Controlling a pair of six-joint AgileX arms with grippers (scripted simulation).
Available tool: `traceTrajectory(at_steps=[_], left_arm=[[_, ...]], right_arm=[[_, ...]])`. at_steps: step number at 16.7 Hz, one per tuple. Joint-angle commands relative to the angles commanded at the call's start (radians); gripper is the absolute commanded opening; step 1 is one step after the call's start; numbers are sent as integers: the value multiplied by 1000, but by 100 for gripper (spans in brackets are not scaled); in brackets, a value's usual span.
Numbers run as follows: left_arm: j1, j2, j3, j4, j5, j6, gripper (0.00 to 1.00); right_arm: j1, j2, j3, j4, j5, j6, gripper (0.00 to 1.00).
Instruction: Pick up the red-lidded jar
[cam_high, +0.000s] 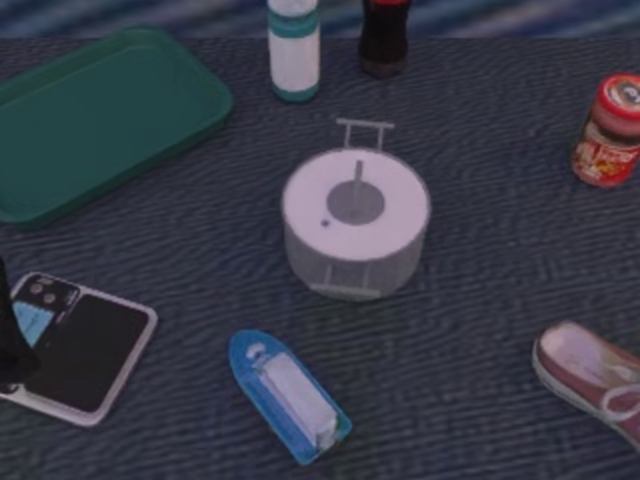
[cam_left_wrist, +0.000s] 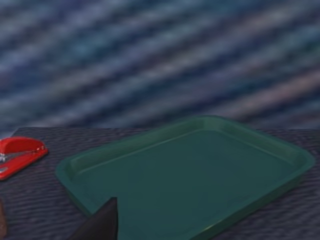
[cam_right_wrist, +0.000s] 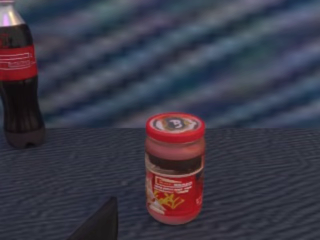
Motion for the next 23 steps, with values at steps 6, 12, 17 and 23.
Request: traceTrajectory(at_steps=[6,12,17,23], left_arm=[[0,0,0,0,0,0,100],[0,0,0,0,0,0,100],[0,0,0,0,0,0,100],[0,0,0,0,0,0,100]], right_arm=[[7,74,93,-46,-13,-20,100],[14,412,480,-257,-46,-119,100],[9,852,950,-533,-76,-261,100],[-1,1472,1586,-916,-110,-473,100]])
